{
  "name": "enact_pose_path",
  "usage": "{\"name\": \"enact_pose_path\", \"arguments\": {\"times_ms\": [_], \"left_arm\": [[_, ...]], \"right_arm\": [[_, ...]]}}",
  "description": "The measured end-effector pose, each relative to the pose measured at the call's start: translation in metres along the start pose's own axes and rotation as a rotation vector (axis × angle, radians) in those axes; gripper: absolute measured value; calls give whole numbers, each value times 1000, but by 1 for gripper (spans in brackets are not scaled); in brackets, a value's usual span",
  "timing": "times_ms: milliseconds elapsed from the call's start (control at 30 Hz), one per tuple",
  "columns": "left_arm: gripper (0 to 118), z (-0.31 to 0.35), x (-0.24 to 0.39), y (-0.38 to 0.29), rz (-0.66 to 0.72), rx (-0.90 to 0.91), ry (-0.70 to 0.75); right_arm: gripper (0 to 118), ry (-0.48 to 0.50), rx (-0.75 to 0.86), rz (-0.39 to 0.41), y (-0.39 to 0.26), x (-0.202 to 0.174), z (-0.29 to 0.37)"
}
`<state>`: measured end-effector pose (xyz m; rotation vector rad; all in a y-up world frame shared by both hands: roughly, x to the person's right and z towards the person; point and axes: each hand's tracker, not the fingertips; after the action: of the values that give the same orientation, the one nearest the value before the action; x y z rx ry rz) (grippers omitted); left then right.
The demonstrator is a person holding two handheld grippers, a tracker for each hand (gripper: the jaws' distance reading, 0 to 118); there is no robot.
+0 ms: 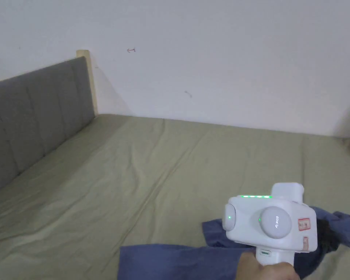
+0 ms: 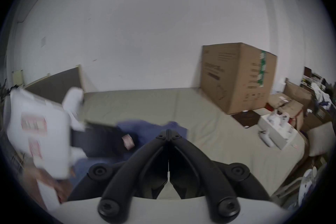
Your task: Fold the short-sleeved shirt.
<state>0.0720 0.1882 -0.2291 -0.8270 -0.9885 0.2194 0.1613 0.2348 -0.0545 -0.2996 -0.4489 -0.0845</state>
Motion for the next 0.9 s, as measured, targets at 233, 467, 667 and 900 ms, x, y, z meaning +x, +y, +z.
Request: {"name": "enact_pose_path", "arguments": {"times_ms": [233, 467, 667, 900], "left_arm": [[12, -119, 17, -110, -14, -356, 58], [115, -89, 9, -97, -86, -310, 89], [93, -8, -18, -62, -42, -157, 133], [0, 54, -117, -118, 124, -200, 383]], "right_arm": [[0, -145, -81, -81, -20, 70, 3], [0, -154, -144, -132, -36, 80, -11], [0, -63, -166, -103, -40, 51, -23], [0, 52, -244, -26, -62, 11, -39]]}}
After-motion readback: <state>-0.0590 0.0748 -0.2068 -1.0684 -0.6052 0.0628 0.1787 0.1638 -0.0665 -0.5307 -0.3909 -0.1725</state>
